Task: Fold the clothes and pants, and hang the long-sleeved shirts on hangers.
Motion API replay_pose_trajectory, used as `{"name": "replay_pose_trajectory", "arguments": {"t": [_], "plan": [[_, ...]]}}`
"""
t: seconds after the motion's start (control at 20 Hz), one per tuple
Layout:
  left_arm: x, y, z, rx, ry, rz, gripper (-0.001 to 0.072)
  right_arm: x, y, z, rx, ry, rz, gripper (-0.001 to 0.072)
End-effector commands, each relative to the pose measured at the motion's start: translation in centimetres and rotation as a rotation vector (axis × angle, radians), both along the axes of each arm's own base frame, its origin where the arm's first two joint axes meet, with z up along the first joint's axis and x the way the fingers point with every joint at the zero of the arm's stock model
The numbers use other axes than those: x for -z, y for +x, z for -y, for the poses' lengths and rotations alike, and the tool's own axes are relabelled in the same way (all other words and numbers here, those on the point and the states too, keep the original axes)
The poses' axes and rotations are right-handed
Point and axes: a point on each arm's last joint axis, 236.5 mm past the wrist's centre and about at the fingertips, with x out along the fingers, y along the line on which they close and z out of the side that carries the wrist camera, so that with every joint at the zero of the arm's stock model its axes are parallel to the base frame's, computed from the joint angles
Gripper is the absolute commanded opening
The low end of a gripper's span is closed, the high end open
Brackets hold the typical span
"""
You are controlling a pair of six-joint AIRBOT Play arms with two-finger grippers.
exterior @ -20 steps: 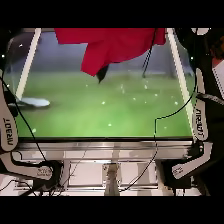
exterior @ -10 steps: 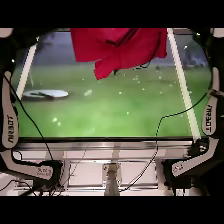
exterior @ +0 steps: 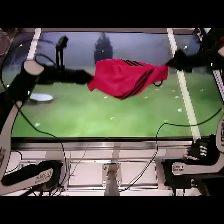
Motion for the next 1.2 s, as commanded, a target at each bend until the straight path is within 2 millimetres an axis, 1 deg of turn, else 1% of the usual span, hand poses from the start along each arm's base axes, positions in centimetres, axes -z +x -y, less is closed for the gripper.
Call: {"name": "replay_pose_trajectory", "arguments": {"t": [0.0, 0.1, 0.2, 0.35, 0.45, 0.5, 0.6, 0.75, 0.8, 0.85, 0.95, 1.0, 1.1, 1.15], "plan": [[3.5, -5.7, -1.4, -0.003, 0.059, -0.073, 0.0011, 5.6, -7.0, -0.3, -0.023, -0.042, -0.155, 0.0014], [4.6, -8.5, -1.8, -0.01, 0.055, -0.115, 0.0011, 7.9, -10.5, -0.6, -0.006, -0.053, -0.205, 0.0014], [5.8, -10.9, -2.5, -0.021, 0.06, -0.139, 0.0011, 9.8, -14.0, -0.6, -0.006, -0.085, -0.25, 0.0014], [8.2, -14.5, -4.6, -0.043, 0.147, -0.199, 0.001, 11.7, -18.5, -0.6, -0.023, -0.127, -0.309, 0.0014], [9.2, -16.8, -6.5, -0.041, 0.234, -0.214, 0.0011, 12.5, -21.0, -0.8, -0.035, -0.143, -0.345, 0.0014], [9.1, -17.5, -7.3, -0.046, 0.266, -0.206, 0.0011, 12.6, -22.0, -1.0, -0.042, -0.144, -0.357, 0.0015], [8.4, -18.2, -8.5, -0.067, 0.306, -0.18, 0.0011, 12.4, -23.8, -1.4, -0.053, -0.139, -0.373, 0.0015], [7.4, -19.7, -9.2, -0.071, 0.322, -0.163, 0.0011, 11.6, -26.4, -1.4, -0.056, -0.166, -0.397, 0.0014], [6.9, -19.8, -9.2, -0.089, 0.308, -0.159, 0.0011, 11.0, -26.8, -1.3, -0.047, -0.178, -0.387, 0.0015], [6.5, -19.9, -9.2, -0.123, 0.286, -0.167, 0.0011, 10.5, -26.8, -1.2, -0.026, -0.183, -0.363, 0.0015], [6.0, -19.6, -8.7, -0.16, 0.243, -0.184, 0.0011, 9.6, -26.1, -1.3, 0.011, -0.177, -0.312, 0.0014], [5.4, -18.7, -8.2, -0.175, 0.205, -0.167, 0.0011, 9.4, -25.6, -1.5, 0.017, -0.163, -0.297, 0.0014], [3.5, -15.3, -6.7, -0.239, 0.085, -0.111, 0.0011, 8.7, -23.7, -2.3, 0.045, -0.104, -0.243, 0.0013], [2.6, -13.3, -6.2, -0.275, 0.035, -0.088, 0.0011, 8.4, -22.4, -2.3, 0.064, -0.088, -0.218, 0.0013]]}}
